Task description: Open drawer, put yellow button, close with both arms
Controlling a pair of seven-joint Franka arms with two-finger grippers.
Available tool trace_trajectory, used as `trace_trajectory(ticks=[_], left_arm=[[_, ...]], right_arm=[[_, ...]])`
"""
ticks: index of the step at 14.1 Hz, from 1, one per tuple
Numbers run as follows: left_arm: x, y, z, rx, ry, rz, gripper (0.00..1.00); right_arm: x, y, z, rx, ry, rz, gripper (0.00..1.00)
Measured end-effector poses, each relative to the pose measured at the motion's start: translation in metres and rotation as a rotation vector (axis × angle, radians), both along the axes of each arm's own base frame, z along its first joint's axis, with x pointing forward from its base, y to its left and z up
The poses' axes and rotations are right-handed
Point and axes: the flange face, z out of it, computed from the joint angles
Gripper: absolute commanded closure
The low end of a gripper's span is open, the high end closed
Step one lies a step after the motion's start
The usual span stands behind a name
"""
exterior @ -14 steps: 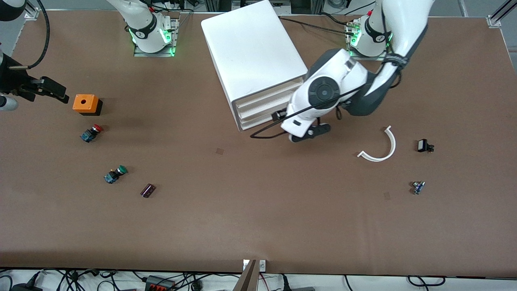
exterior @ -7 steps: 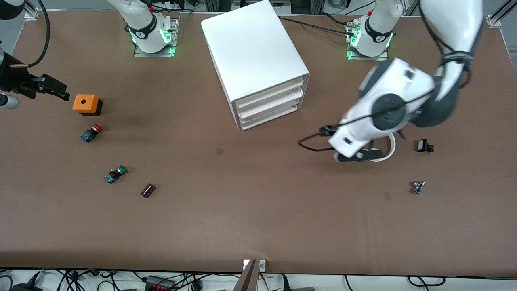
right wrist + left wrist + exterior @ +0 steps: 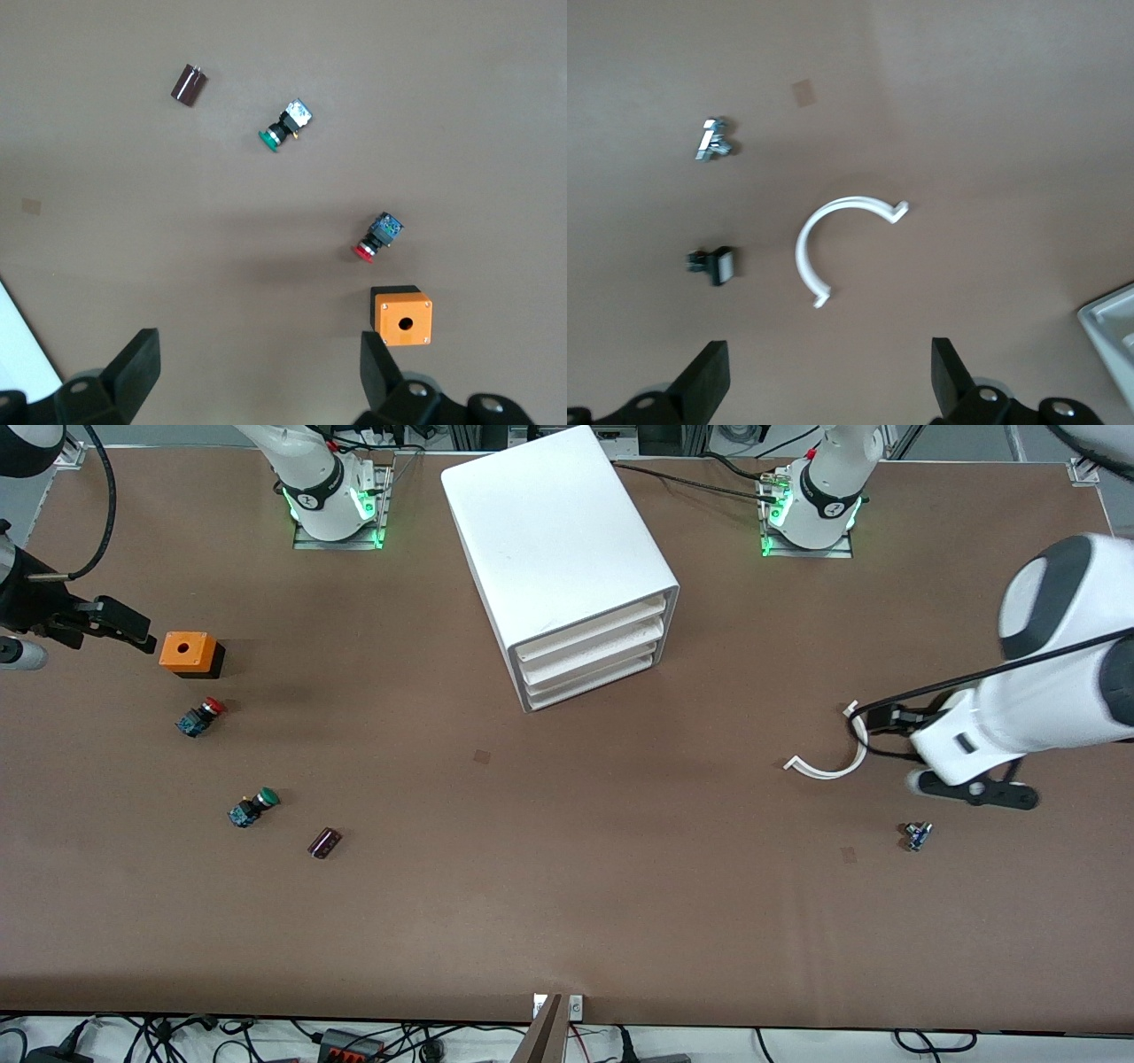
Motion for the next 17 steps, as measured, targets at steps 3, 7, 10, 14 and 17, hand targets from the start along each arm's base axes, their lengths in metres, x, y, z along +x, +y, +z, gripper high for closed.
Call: trace_trajectory(ticks=[3,7,10,14,17], left_arm=[[-0.015,0.037,0.033,-0.051,-0.006,0.008,0.00],[-0.047,0.039,0.075,-0.031,-0.108,0.011,0.00],[-0.086,0.014,0.092,-0.050,-0.219,-0.023,0.00],[-0.104,0.005,0.091,-0.064,-0.233,-0.064,0.00],[-0.101,0.022,0.086,-0.075,-0.226,-0.123,0.00]], right_arm=[[0.006,0.000,-0.005,-0.001,-0.013,0.001,0.00],[0.007,0.000,-0.007,-0.001,-0.015,0.001,0.00],[0.007,0.000,-0.007,-0.001,-0.015,0.002,0.00],[0.007,0.000,-0.007,-0.001,-0.015,0.002,0.00],[0.007,0.000,-0.007,-0.001,-0.015,0.002,0.00]])
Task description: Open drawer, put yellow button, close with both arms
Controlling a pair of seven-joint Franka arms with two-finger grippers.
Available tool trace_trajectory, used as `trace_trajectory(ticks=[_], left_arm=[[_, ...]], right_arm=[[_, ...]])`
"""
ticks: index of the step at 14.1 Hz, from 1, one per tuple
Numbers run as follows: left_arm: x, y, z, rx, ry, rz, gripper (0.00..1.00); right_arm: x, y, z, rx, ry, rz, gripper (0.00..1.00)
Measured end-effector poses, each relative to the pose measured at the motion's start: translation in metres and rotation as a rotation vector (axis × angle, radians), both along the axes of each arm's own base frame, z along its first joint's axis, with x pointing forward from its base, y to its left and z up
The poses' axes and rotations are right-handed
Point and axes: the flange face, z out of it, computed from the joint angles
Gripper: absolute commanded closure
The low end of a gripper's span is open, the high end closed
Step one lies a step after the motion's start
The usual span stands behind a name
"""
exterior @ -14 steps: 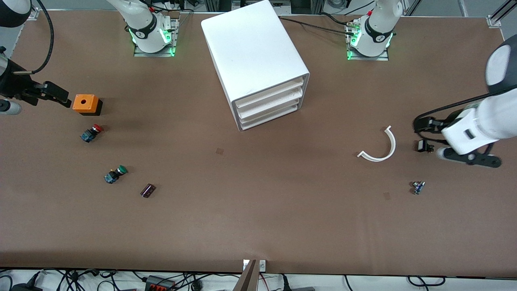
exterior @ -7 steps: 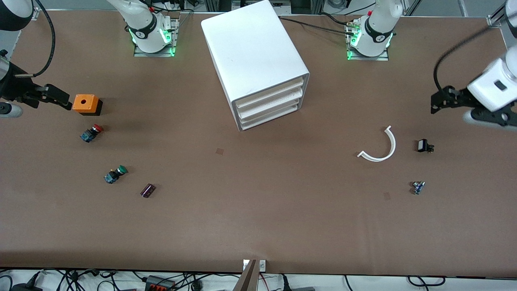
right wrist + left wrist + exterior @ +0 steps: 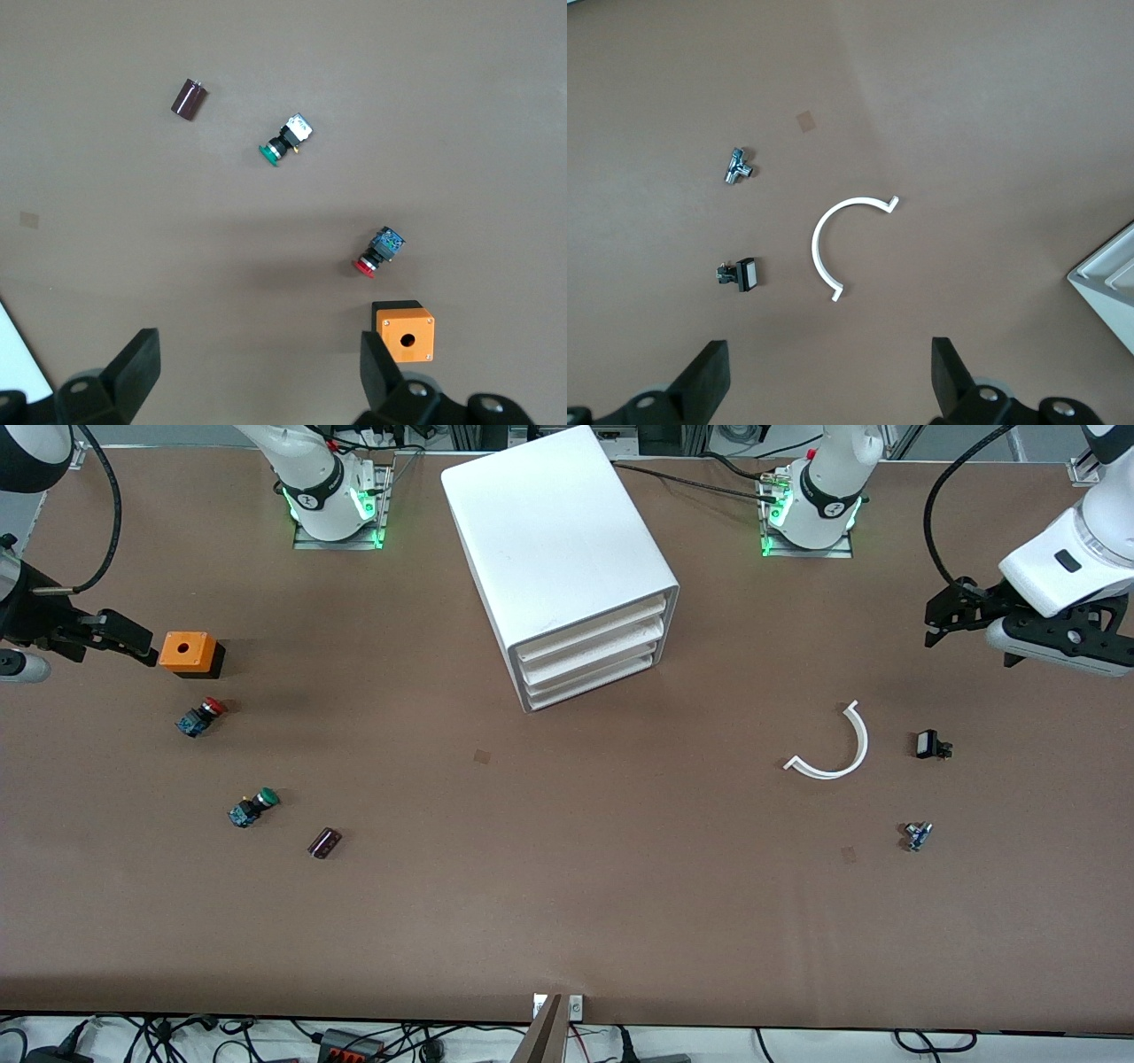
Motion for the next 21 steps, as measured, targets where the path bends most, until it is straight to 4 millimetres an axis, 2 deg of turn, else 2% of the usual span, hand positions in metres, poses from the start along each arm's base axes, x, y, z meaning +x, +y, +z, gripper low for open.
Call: trace_trajectory(ticks=[21], left_arm=[[0.0077,-0.0033,-0.0032,-0.007,0.013,0.017,0.00]], right_arm=[[-0.0002,-0.0005,0.0006,0.000,-0.002,0.005,0.00]])
